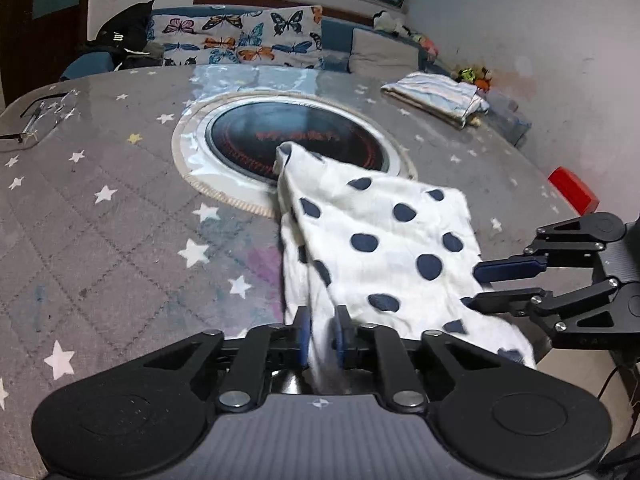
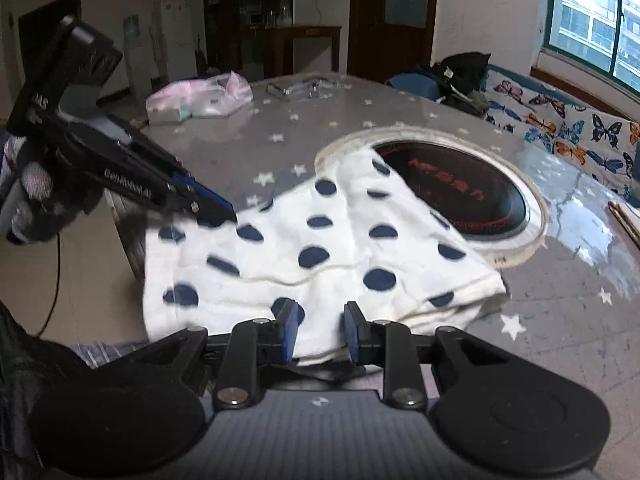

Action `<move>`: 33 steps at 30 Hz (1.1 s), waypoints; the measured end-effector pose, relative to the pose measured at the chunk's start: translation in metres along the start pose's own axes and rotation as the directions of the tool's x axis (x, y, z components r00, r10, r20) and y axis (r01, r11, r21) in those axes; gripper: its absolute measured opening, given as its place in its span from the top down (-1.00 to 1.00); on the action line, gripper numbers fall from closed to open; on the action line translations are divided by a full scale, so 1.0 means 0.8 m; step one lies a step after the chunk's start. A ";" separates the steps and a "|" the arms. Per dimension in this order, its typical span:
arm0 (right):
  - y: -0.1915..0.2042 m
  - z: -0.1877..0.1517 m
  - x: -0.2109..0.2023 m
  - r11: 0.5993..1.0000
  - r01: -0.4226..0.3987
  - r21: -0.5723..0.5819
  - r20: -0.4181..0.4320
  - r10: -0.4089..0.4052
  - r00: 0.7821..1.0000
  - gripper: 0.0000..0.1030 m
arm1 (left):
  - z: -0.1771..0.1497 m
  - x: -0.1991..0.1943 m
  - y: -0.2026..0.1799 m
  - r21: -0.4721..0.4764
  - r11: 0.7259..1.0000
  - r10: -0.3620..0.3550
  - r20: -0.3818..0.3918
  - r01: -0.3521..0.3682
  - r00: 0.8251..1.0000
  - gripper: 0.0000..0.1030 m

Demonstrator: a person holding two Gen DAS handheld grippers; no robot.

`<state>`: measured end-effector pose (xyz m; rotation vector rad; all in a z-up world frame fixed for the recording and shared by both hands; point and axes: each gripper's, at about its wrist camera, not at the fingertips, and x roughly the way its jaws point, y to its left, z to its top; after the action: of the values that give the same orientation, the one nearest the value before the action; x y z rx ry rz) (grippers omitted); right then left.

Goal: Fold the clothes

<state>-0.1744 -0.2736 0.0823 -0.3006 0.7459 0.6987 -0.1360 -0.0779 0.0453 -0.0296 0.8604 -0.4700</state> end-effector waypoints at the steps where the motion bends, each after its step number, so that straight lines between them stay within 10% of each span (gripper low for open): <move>1: -0.001 -0.003 0.000 1.000 0.003 0.000 -0.011 -0.003 1.000 0.53 | -0.001 0.001 0.001 0.003 1.000 0.007 -0.003 -0.007 1.000 0.77; 12: -0.011 0.014 -0.013 0.999 0.034 0.016 0.058 -0.035 0.998 0.52 | 0.027 -0.012 -0.011 -0.004 0.999 -0.042 0.078 0.043 0.996 0.76; 21: -0.007 0.008 0.008 1.000 0.024 0.007 0.034 -0.024 0.999 0.53 | 0.027 0.041 -0.033 0.033 0.996 -0.080 0.002 0.080 0.997 0.74; 33: -0.010 -0.003 0.008 0.999 0.054 -0.009 -0.006 -0.054 0.999 0.96 | 0.021 0.041 -0.017 0.012 0.999 -0.035 -0.015 0.035 0.999 0.75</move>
<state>-0.1671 -0.2778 0.0764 -0.3300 0.7385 0.6506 -0.1106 -0.1060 0.0359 -0.0301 0.8730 -0.5088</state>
